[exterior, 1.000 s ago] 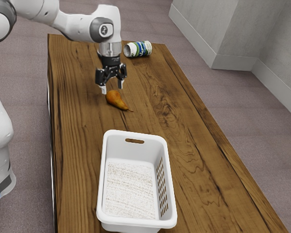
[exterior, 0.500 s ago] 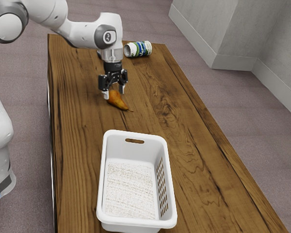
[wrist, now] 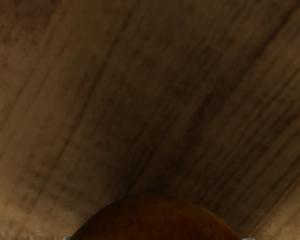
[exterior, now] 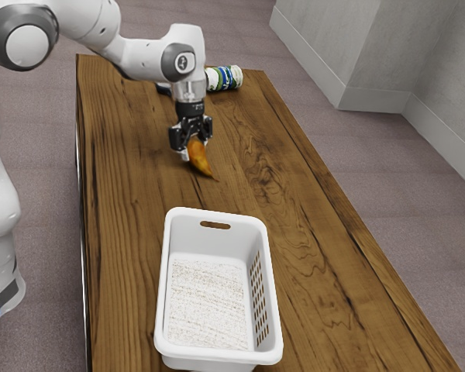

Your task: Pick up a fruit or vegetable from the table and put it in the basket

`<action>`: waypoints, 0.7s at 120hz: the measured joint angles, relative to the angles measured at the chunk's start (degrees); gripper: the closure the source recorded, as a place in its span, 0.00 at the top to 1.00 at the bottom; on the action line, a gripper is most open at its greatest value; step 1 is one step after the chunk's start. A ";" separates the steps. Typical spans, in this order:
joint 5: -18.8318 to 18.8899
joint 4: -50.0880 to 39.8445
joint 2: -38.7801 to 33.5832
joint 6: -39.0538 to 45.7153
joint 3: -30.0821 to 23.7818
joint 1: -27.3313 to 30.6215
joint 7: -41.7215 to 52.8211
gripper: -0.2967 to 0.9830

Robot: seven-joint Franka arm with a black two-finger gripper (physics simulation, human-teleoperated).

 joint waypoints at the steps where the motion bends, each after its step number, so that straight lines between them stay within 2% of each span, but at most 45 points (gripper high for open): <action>1: 0.02 0.00 -0.16 0.00 0.00 -0.06 -0.02 0.47; 10: 0.24 -0.01 -1.84 -0.03 0.00 -0.65 -0.18 0.46; 18: 1.19 -0.01 -6.21 -0.08 0.04 -1.86 -0.32 0.44; 31: 4.13 0.02 -13.86 -0.17 -0.10 -9.68 -0.91 0.46; 52: 5.91 -0.07 -19.12 -0.45 -2.89 -19.28 -2.17 0.46; 62: 6.04 -0.09 -19.70 -0.59 -7.79 -21.94 -3.44 0.47; 84: 5.94 -0.05 -22.38 -0.72 -20.70 -23.05 -7.69 0.47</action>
